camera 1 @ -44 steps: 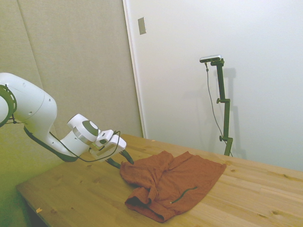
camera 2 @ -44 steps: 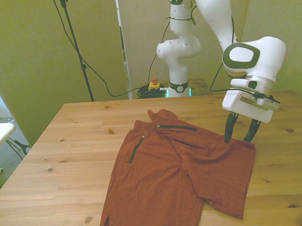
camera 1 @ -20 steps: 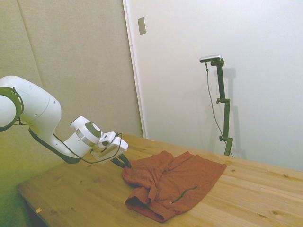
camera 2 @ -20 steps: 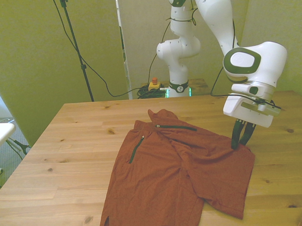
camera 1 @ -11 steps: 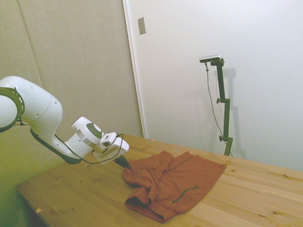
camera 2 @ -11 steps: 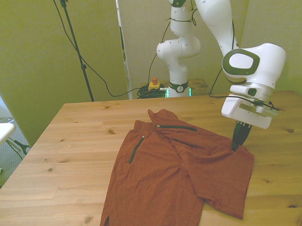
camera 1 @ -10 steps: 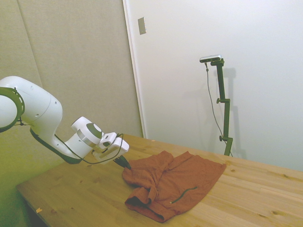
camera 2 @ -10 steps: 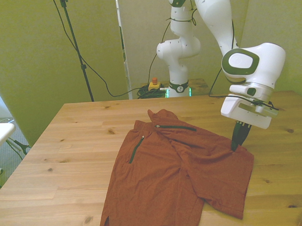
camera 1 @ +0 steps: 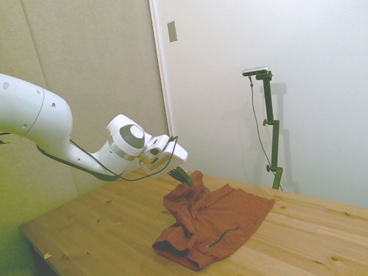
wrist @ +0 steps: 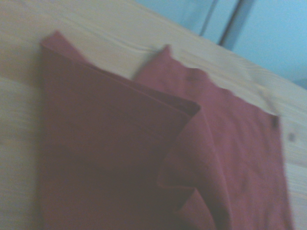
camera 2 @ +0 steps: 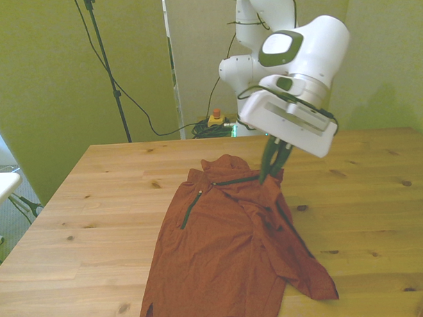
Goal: Fold the shorts
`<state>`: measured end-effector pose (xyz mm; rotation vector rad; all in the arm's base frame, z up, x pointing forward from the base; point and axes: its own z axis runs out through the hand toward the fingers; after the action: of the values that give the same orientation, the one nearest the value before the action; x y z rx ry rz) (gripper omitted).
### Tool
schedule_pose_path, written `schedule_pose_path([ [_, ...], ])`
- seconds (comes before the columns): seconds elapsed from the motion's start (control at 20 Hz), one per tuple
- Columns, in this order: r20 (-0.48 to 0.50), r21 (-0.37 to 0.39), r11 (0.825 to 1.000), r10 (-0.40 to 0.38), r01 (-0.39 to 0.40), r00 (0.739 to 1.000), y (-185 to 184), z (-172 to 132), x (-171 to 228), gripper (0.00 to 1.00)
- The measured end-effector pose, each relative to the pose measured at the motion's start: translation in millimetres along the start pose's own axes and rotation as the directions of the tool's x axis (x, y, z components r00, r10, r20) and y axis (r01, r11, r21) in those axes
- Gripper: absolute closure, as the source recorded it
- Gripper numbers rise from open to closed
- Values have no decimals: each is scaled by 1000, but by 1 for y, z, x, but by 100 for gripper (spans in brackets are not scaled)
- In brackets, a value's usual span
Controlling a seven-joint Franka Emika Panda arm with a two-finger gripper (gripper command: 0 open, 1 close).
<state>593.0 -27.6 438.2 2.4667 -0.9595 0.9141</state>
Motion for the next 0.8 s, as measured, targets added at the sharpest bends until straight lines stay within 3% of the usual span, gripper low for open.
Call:
schedule_pose_path([
  [0.2,-6,-59,998,22,-22,1000,34,37,35,100],
  [0.45,-17,-88,995,43,-45,999,48,74,78,100],
  [0.75,-29,-84,994,68,-71,997,58,89,130,100],
  [0.8,-33,-87,994,68,-71,997,59,91,136,0],
])
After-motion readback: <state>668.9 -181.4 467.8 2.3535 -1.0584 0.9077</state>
